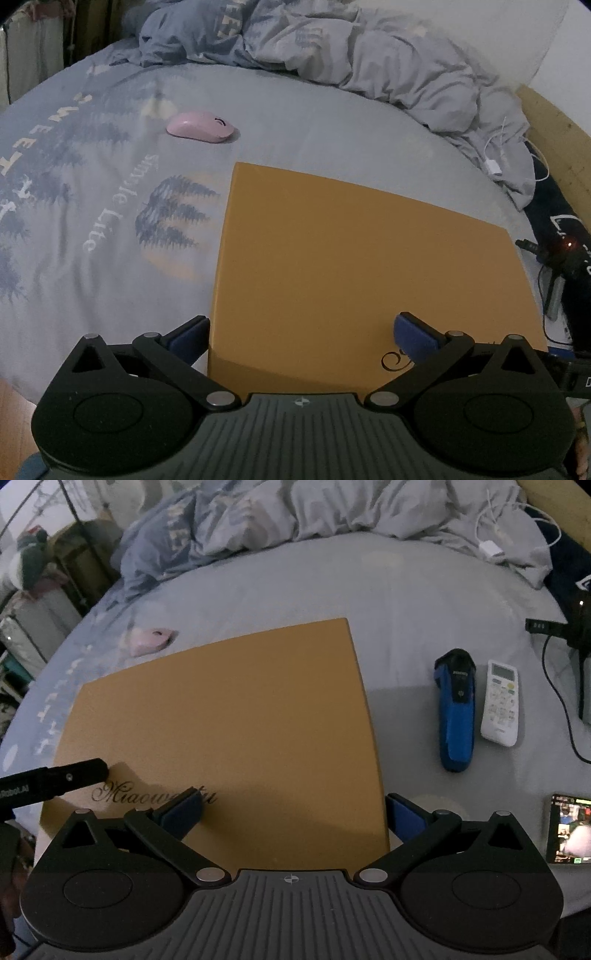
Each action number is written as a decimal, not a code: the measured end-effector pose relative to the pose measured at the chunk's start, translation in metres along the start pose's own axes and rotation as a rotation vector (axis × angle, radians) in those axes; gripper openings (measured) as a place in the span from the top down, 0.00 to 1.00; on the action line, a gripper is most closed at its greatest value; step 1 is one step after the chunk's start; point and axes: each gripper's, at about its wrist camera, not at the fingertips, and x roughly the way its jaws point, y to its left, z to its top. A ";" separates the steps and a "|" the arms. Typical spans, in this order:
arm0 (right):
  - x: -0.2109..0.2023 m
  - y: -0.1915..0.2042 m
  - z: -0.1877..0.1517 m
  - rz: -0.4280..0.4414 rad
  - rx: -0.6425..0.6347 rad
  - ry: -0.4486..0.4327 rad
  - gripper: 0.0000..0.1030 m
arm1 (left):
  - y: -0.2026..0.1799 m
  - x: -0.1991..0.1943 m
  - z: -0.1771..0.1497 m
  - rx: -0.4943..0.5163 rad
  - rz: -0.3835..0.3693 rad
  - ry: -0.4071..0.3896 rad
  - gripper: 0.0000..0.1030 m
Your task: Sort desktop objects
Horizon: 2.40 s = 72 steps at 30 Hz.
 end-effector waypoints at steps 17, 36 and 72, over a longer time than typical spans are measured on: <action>0.010 -0.004 -0.006 0.001 -0.004 -0.002 0.00 | 0.002 0.003 -0.007 0.005 -0.003 -0.009 0.00; -0.043 0.025 -0.013 -0.068 -0.071 -0.129 0.00 | -0.004 -0.037 -0.017 0.106 -0.032 -0.097 0.00; -0.144 0.043 -0.113 -0.098 -0.124 -0.365 0.00 | -0.037 -0.151 -0.091 0.318 -0.094 -0.337 0.00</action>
